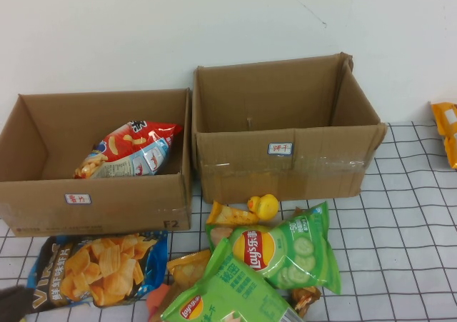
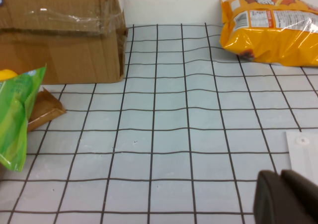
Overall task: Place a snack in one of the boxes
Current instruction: Pick up the potato chip
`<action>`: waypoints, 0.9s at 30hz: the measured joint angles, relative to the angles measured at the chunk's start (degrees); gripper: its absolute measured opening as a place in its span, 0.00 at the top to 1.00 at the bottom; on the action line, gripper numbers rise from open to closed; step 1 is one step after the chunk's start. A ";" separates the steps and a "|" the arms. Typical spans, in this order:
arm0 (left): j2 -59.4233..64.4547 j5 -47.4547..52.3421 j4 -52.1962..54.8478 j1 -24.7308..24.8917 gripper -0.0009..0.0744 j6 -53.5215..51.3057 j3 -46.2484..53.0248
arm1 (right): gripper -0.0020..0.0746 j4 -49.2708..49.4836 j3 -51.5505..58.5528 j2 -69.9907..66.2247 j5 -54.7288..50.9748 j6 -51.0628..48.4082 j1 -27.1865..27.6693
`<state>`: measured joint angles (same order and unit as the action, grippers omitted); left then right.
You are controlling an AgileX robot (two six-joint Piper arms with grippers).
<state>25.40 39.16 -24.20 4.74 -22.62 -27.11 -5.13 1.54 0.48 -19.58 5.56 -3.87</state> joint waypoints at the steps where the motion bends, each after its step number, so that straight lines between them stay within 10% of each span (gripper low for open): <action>1: 1.80 0.50 0.28 0.66 0.99 -2.18 -1.09 | 0.97 0.00 0.00 0.00 0.00 0.00 0.00; 9: 16.48 1.60 9.43 12.53 0.94 -24.33 -4.90 | 0.97 0.00 0.00 0.00 0.00 0.00 0.00; 19: 28.99 -6.64 20.05 19.80 0.18 -29.08 -5.04 | 0.97 0.00 0.00 0.00 0.00 0.00 0.00; 27: 40.70 -14.97 20.34 20.10 0.07 -28.34 -5.04 | 0.97 0.00 0.00 0.00 0.00 0.00 0.00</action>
<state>66.10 24.19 -3.86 24.84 -50.96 -32.15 -5.13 1.54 0.48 -19.58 5.56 -3.87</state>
